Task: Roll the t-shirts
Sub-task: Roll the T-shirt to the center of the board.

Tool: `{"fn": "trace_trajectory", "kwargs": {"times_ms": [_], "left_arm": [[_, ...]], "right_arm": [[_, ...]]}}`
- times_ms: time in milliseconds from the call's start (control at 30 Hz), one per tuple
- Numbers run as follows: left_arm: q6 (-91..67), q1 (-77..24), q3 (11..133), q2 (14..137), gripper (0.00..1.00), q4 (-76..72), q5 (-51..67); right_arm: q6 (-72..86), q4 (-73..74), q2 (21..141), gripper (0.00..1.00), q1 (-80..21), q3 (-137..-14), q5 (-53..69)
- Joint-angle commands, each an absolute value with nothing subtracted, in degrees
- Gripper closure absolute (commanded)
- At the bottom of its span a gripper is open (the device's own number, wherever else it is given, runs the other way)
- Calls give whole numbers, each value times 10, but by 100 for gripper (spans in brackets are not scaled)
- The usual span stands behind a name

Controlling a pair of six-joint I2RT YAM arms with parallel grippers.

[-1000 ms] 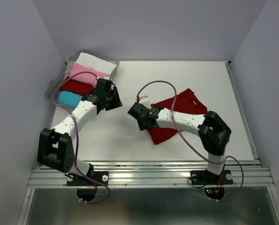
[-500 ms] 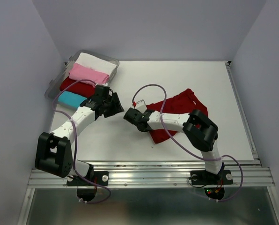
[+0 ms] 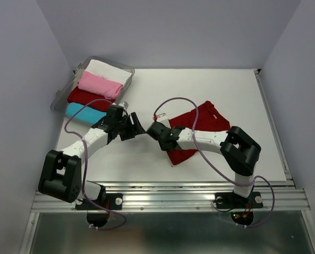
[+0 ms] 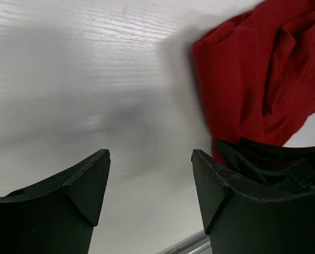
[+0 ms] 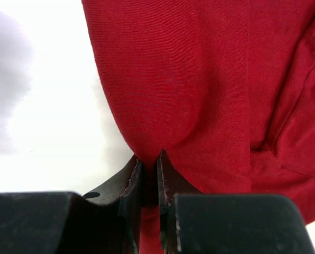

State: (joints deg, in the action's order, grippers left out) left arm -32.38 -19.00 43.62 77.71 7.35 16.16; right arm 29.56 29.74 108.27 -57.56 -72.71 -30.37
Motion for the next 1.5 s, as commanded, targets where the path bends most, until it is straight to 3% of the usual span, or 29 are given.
{"fn": "trace_trajectory", "kwargs": {"times_ms": [0, 233, 800, 1000, 1067, 1133, 1167, 1200, 1267, 1300, 1333, 1467], "left_arm": [[-323, -191, 434, 780, 25, 8, 235], [-343, -200, 401, 785, 11, -50, 249], [-372, -210, 404, 883, 9, -134, 280], [-391, -236, 419, 938, 25, -163, 292], [-397, -241, 420, 947, 38, -171, 293], [-403, -242, 420, 949, 54, -172, 291], [-403, -242, 421, 949, 72, -170, 289], [-404, -242, 422, 948, 84, -166, 287], [-409, -242, 425, 946, 100, -155, 286], [-410, -242, 426, 945, 100, -153, 286], [-414, -242, 425, 944, 100, -152, 287], [-431, -242, 424, 935, 100, -138, 281]], "right_arm": [[297, 202, 1046, 99, -580, -712, -220], [308, 179, 1051, 99, -580, -717, -164], [314, 167, 1038, 99, -575, -708, -119], [309, 167, 1032, 99, -575, -701, -121], [306, 169, 1023, 95, -575, -697, -125], [301, 179, 1017, 79, -575, -697, -141], [292, 185, 1010, 72, -575, -697, -147], [287, 193, 1008, 58, -575, -701, -155], [278, 220, 1004, 47, -575, -708, -182], [270, 232, 1001, 33, -582, -714, -193], [265, 250, 1000, 29, -587, -722, -222], [251, 295, 1000, 22, -618, -739, -301]]}}
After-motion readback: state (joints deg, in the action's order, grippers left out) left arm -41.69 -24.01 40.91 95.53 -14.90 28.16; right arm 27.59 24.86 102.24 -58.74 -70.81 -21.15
